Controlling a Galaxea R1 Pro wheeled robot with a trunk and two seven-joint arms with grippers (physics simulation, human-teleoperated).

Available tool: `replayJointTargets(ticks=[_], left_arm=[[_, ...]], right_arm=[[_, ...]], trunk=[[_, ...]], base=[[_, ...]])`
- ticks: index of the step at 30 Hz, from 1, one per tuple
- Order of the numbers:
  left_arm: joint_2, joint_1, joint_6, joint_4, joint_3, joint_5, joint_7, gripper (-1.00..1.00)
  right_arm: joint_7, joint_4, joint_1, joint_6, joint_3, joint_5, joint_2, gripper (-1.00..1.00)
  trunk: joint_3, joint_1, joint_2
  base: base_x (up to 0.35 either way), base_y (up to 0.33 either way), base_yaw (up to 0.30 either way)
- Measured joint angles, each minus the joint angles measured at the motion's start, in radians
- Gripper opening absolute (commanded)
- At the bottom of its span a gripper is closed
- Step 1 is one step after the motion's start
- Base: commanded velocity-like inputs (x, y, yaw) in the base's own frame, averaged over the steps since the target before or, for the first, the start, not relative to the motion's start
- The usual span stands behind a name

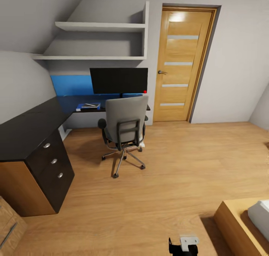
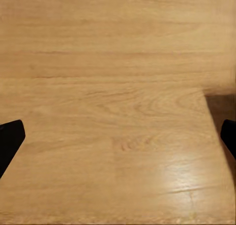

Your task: In the bedroom, organize the workspace by keeping the computer under the desk, ensuring the monitor is on the desk, placing the keyboard on the desk next to the monitor, placing the mouse on the desk next to the keyboard, moving the folder from the swivel chair onto the desk next to the mouse, stacking the notebook on top of the folder with the pen on top of the notebook, and positioning the swivel chair next to the desk.

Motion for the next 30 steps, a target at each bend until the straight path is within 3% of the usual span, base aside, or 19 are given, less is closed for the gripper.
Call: replayJointTargets(ticks=[7, 14, 22, 30], left_arm=[[0.001, 0.001, -0.018, 0.004, 0.000, 0.000, 0.000, 1.00], [-0.001, 0.020, -0.085, 0.004, 0.000, 0.002, -0.003, 1.00], [-0.003, 0.036, -0.136, 0.005, 0.000, 0.002, -0.009, 1.00], [-0.005, 0.061, -0.238, 0.005, 0.000, 0.001, -0.013, 1.00]], right_arm=[[0.020, 0.003, 0.066, -0.001, 0.000, -0.001, -0.012, 1.00], [0.024, 0.003, 0.086, -0.015, 0.000, -0.006, -0.029, 1.00], [0.026, 0.004, 0.092, -0.111, 0.001, -0.010, -0.032, 1.00], [0.025, 0.004, 0.105, -0.216, 0.001, -0.009, -0.030, 1.00]], trunk=[[0.022, -0.027, 0.049], [0.044, -0.054, 0.098], [0.069, -0.085, 0.154], [0.094, -0.116, 0.210]], base=[[-0.326, 0.000, 0.000], [-0.131, 0.000, 0.000], [-0.025, 0.000, 0.000], [-0.003, 0.000, 0.000]])
